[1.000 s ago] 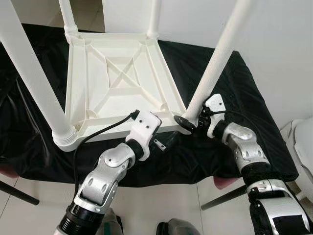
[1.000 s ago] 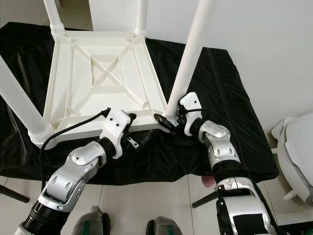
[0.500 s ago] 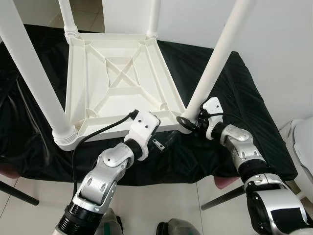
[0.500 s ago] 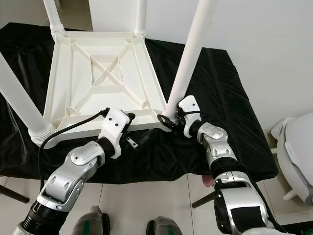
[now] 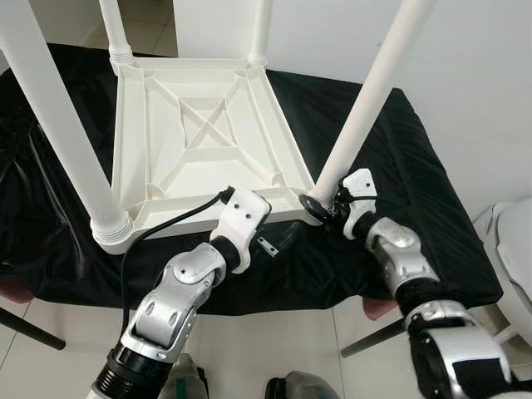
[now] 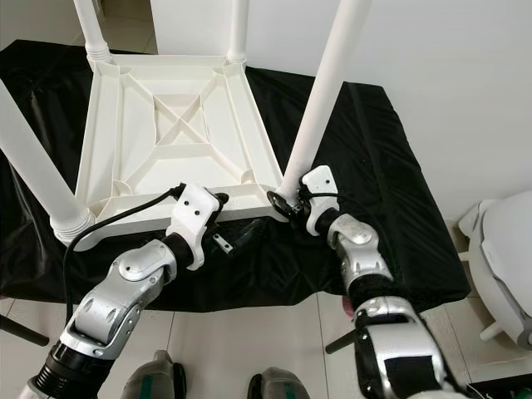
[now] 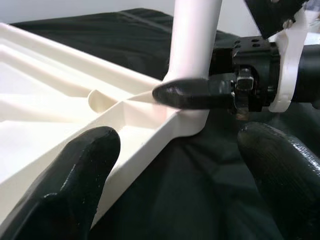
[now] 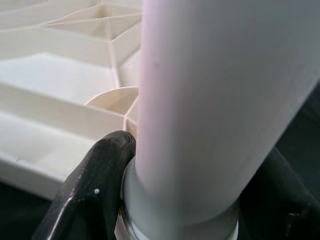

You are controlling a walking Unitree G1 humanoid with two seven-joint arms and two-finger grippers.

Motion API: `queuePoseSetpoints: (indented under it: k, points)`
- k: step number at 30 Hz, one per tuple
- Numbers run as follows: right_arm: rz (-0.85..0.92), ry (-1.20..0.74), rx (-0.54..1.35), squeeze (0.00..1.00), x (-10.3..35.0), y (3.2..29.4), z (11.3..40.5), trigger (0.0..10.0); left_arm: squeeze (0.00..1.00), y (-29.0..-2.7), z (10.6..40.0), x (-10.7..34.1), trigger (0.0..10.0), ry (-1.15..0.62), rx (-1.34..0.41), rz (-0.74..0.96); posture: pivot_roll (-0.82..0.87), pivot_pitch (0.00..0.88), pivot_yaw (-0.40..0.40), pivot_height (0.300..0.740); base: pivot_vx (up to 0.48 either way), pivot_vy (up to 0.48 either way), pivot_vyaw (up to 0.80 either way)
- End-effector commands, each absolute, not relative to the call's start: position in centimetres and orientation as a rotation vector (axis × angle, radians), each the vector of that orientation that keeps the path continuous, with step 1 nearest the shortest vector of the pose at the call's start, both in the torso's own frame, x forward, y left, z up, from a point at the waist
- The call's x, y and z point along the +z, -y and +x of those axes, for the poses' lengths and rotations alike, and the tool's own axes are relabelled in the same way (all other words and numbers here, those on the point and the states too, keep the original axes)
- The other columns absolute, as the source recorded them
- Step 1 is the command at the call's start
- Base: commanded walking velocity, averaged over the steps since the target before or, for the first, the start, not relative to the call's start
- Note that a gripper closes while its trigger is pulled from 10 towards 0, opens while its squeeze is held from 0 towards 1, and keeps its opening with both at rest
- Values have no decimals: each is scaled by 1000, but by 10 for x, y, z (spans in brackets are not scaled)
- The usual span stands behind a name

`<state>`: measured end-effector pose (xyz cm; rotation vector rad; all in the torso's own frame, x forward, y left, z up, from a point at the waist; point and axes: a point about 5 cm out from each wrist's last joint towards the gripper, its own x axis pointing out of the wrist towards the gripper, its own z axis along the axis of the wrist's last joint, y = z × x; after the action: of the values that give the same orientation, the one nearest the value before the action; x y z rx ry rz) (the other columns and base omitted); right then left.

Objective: Building children table

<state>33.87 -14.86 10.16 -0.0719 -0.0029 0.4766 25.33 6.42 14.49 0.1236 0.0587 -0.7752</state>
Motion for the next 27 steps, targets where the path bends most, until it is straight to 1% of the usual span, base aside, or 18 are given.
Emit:
queuePoseSetpoints:
  k: [1,4,6,7,10,14,16,18,22,23,27]
  points:
    - [-46,-29,345,0,98,156,338,10000,0,-64,250,144,10000,-65,-809,120,-4,0,-89,740,0,0,0]
    - [-42,-20,295,0,98,153,336,10000,0,-65,250,144,10000,-65,-806,122,-3,0,-88,740,0,0,0]
    - [-13,-21,219,0,97,150,334,10000,0,-66,251,144,10000,-64,-799,122,-2,0,-90,740,0,0,0]
    - [-13,-21,219,0,97,150,334,10000,0,-66,251,144,10000,-64,-799,122,-2,0,-90,740,0,0,0]
    - [21,-26,71,0,97,140,327,10000,0,-67,251,145,10000,-60,-794,121,-1,0,-93,740,0,0,0]
    - [44,-25,-7,0,98,131,322,10000,0,-67,252,145,10000,-57,-791,122,1,0,-94,740,0,0,0]
    - [65,-52,10,0,96,118,319,10000,0,-66,253,146,10000,-54,-787,120,3,0,-94,740,0,0,0]
    - [38,-30,45,0,101,112,318,10000,0,-66,253,147,10000,-51,-786,112,2,0,-91,740,0,0,0]
    - [48,-26,43,0,104,116,318,10000,0,-65,253,148,10000,-49,-793,116,-1,0,-88,740,0,0,0]
    - [74,-14,52,1000,106,116,318,10000,0,-65,254,148,10000,-48,-794,118,-3,0,-85,740,0,0,0]
    - [96,25,83,1000,112,115,317,10000,0,-66,256,149,10000,-44,-787,119,-3,0,-84,740,0,0,0]
